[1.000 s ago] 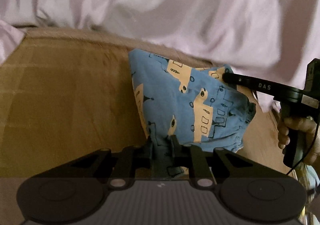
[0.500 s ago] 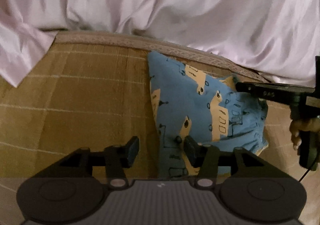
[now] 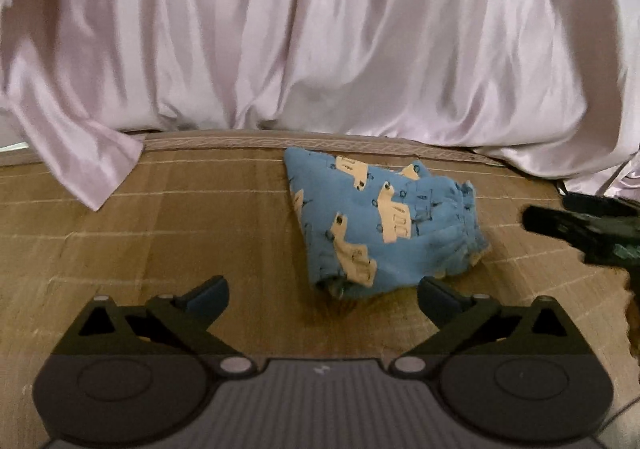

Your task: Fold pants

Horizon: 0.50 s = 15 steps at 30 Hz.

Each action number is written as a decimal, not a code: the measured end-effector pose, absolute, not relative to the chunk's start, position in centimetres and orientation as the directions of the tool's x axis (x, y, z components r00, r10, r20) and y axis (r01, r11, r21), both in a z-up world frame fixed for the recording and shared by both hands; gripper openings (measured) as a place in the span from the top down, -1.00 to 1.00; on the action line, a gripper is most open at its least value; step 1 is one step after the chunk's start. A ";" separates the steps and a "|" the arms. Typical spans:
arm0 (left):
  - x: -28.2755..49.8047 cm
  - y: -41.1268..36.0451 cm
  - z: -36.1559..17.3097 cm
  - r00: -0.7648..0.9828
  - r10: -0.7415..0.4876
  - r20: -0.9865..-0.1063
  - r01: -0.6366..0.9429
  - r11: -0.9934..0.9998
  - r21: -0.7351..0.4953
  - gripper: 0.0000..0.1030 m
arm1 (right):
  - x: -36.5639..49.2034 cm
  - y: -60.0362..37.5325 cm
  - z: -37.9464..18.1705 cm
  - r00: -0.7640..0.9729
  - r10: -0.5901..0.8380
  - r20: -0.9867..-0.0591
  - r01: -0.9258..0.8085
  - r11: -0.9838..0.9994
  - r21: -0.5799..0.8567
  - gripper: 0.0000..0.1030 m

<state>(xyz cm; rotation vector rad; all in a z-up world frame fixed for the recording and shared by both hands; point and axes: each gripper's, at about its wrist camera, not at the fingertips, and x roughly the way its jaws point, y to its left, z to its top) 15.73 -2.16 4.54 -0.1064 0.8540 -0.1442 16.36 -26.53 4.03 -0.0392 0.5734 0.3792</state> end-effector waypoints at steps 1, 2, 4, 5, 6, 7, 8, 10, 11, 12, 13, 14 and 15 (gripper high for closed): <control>15.1 -2.1 4.6 0.649 -0.166 -0.742 0.087 0.986 -0.145 -0.99 | 14.9 -26.9 4.0 0.783 0.334 -0.525 -0.349 0.934 0.074 -0.95; 14.6 -2.1 4.6 0.649 -0.166 -0.743 0.093 0.986 -0.139 -0.99 | 13.7 -27.1 4.0 0.790 0.328 -0.518 -0.338 0.938 0.079 -0.97; 13.4 -2.1 4.7 0.652 -0.166 -0.740 0.105 0.986 -0.129 -0.99 | 11.3 -27.6 3.5 0.801 0.307 -0.514 -0.303 0.948 0.093 -0.98; 12.9 -2.0 4.7 0.657 -0.167 -0.735 0.110 0.986 -0.126 -0.99 | 10.4 -27.7 3.1 0.802 0.299 -0.516 -0.290 0.952 0.100 -0.98; 12.4 -1.9 4.6 0.664 -0.167 -0.728 0.115 0.986 -0.121 -0.99 | 9.4 -27.9 2.8 0.801 0.293 -0.522 -0.280 0.954 0.106 -0.98; 11.8 -1.9 4.5 0.672 -0.163 -0.722 0.118 0.987 -0.113 -0.99 | 8.5 -28.0 2.3 0.802 0.279 -0.528 -0.263 0.959 0.108 -0.98; 11.3 -1.8 4.5 0.678 -0.159 -0.718 0.121 0.987 -0.105 -0.99 | 7.8 -28.1 2.0 0.802 0.271 -0.532 -0.252 0.961 0.110 -0.98; 10.5 -1.8 4.2 0.685 -0.155 -0.712 0.131 0.987 -0.089 -0.99 | 6.4 -28.2 1.4 0.801 0.261 -0.538 -0.236 0.965 0.118 -0.98; 10.1 -1.8 4.1 0.688 -0.153 -0.710 0.134 0.988 -0.082 -0.99 | 5.9 -28.2 1.1 0.805 0.252 -0.537 -0.223 0.967 0.120 -0.98; 9.8 -1.9 3.9 0.690 -0.150 -0.708 0.137 0.988 -0.075 -0.99 | 5.5 -28.3 0.9 0.809 0.247 -0.534 -0.215 0.969 0.123 -0.98; 9.5 -1.9 3.8 0.691 -0.148 -0.708 0.141 0.988 -0.069 -0.99 | 5.1 -28.3 0.7 0.811 0.247 -0.530 -0.214 0.969 0.124 -0.98; 9.4 -2.0 3.7 0.689 -0.147 -0.710 0.143 0.988 -0.065 -0.99 | 4.9 -28.3 0.5 0.814 0.245 -0.527 -0.213 0.969 0.121 -0.98; 9.2 -2.0 3.5 0.687 -0.147 -0.712 0.146 0.987 -0.063 -0.99 | 4.8 -28.2 0.3 0.815 0.244 -0.525 -0.215 0.970 0.116 -0.98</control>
